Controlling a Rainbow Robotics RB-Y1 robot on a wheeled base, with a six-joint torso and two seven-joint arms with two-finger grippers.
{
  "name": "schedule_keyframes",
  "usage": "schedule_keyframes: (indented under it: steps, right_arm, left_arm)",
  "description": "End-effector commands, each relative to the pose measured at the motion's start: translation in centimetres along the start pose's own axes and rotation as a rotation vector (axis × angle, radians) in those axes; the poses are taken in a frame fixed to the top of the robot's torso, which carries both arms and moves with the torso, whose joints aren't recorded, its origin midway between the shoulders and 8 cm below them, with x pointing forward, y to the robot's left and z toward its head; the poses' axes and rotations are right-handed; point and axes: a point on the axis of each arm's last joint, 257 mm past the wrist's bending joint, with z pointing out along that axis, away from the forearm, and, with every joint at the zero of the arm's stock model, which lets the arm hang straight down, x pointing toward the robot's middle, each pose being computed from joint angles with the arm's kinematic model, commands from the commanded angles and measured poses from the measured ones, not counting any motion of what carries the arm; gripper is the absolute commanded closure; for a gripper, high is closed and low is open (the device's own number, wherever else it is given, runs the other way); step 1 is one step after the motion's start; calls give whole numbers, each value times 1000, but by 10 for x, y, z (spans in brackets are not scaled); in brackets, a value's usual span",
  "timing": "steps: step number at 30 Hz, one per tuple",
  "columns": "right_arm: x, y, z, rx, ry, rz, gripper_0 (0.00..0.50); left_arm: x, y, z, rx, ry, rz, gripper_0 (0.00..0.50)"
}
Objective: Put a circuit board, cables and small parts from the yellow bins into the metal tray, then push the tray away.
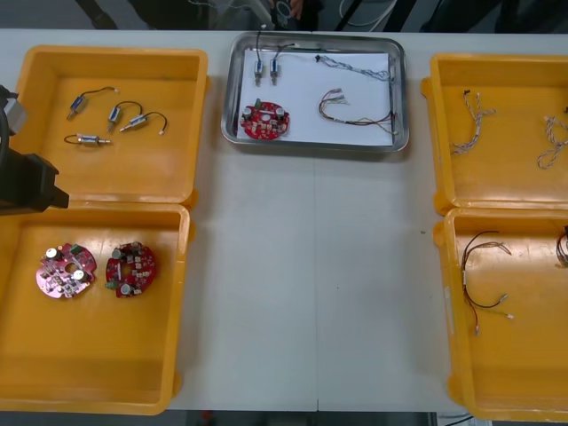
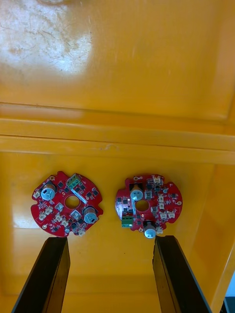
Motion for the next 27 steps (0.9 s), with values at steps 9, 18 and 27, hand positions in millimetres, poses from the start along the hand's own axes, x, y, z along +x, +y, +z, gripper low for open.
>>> schedule_keyframes:
  steps: [9, 18, 27]
  right_arm:
    - [21, -45, 14, 13, 92, 127, 0]
    - [28, -50, 21, -3, 121, 166, 0]
    - [28, -47, 21, -17, 122, 169, 0]
  left_arm:
    - [-5, 16, -16, -43, -31, 82, 0]
    - [-5, 16, -16, -43, -31, 82, 0]
    - [-5, 16, -16, -43, -31, 82, 0]
